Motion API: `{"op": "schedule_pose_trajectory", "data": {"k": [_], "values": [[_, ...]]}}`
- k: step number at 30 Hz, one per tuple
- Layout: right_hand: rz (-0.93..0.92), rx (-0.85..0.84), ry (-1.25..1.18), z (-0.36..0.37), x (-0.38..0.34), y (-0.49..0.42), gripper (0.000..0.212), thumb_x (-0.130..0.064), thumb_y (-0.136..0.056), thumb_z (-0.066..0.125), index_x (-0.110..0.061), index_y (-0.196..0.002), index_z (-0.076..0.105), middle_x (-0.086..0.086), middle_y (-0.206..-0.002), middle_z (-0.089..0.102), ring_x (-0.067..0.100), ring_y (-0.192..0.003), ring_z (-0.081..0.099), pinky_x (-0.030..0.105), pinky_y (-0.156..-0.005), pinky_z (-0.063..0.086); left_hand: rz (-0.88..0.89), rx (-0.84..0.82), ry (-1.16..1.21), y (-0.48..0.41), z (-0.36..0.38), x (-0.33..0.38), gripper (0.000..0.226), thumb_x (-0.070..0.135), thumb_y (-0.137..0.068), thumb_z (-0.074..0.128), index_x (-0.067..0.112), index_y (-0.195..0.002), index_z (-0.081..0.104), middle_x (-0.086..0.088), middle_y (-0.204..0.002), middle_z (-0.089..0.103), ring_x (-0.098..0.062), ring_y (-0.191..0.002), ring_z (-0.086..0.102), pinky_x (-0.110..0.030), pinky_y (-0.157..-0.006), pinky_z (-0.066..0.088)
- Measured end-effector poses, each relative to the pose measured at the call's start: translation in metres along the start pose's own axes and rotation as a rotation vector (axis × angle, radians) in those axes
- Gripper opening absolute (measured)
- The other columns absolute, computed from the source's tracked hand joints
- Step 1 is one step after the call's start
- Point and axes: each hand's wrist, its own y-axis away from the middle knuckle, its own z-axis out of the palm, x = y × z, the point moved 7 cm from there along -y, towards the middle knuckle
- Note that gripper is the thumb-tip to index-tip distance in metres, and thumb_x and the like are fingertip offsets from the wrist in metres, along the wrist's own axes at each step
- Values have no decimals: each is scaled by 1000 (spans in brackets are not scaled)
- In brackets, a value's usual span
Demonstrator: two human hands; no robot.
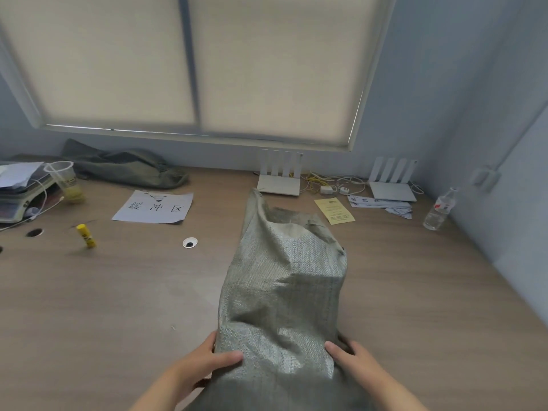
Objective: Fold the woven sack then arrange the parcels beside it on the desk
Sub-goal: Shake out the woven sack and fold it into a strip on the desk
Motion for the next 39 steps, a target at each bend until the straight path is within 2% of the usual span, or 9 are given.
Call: {"op": "schedule_pose_trajectory", "data": {"k": [4, 9, 12, 15, 17, 23, 29, 34, 39], "values": [[58, 7, -28, -7, 2, 12, 47, -31, -81, 81, -25, -117, 51, -14, -105, 64, -9, -91, 57, -2, -70, 43, -59, -86, 50, 6, -2, -27, 98, 35, -58, 97, 36, -141, 45, -2, -130, 69, -25, -120, 66, -47, -107, 48], [64, -39, -56, -10, 36, 17, 123, -53, -45, 95, -5, -145, 42, -1, -126, 62, 10, -110, 62, 7, -84, 48, 25, -194, 23, 12, 8, -36, 109, 11, -60, 94, 29, -148, 32, -10, -142, 60, -29, -132, 57, -45, -109, 46], [97, 11, -129, -9, 46, 26, 102, -22, -62, 94, -3, -145, 38, 0, -116, 64, 4, -100, 62, 6, -83, 47, 98, -3, -155, 11, 5, -39, 104, 8, -53, 94, 33, -140, 43, 5, -124, 72, -12, -119, 65, -27, -97, 51], [102, 38, -157, -9, 61, 26, 113, -37, -44, 101, -1, -137, 47, 6, -118, 71, 18, -107, 69, 32, -100, 51, 150, 224, -135, 13, 0, -42, 81, 1, -56, 91, 25, -127, 60, 3, -108, 78, -11, -104, 72, -24, -83, 56], [115, 45, -168, -8, 68, 26, 109, -39, -38, 102, -1, -129, 55, 8, -108, 76, 19, -100, 73, 33, -92, 57, 166, 315, -131, 15, -1, -41, 64, -1, -61, 89, 19, -118, 67, 5, -100, 79, -4, -93, 73, -18, -77, 56], [-58, 63, -32, -3, 58, 33, 101, -51, -33, 101, -24, -122, 63, -3, -113, 76, 11, -109, 70, 45, -99, 54, 150, 591, -220, 20, -21, -37, 27, 40, -67, 82, 32, -88, 68, 0, -83, 76, -15, -85, 71, -40, -82, 55], [-119, 85, 398, -2, 58, 33, 166, -65, -20, 93, -42, -157, 2, -15, -145, 44, 10, -133, 47, 41, -107, 46, 136, 791, -335, 32, -24, 0, 30, 37, -91, 68, 12, -81, 52, -6, -71, 64, -27, -74, 59, -37, -63, 40], [-168, 202, 367, -13, 26, 49, 128, -50, -57, 85, -30, -159, 12, -2, -154, 38, 21, -137, 46, 34, -105, 43, 165, 796, -329, 35, -25, 26, 34, 46, -92, 64, 15, -80, 54, -4, -74, 65, -24, -76, 61, -38, -68, 44], [-182, 405, 202, -34, -4, 47, 89, -57, -58, 84, -40, -138, 49, -16, -122, 67, 13, -110, 64, 33, -90, 51, 272, 610, -198, 42, -25, 63, 25, 41, -79, 81, 28, -95, 67, 6, -89, 75, -11, -88, 69, -38, -79, 55]]}}
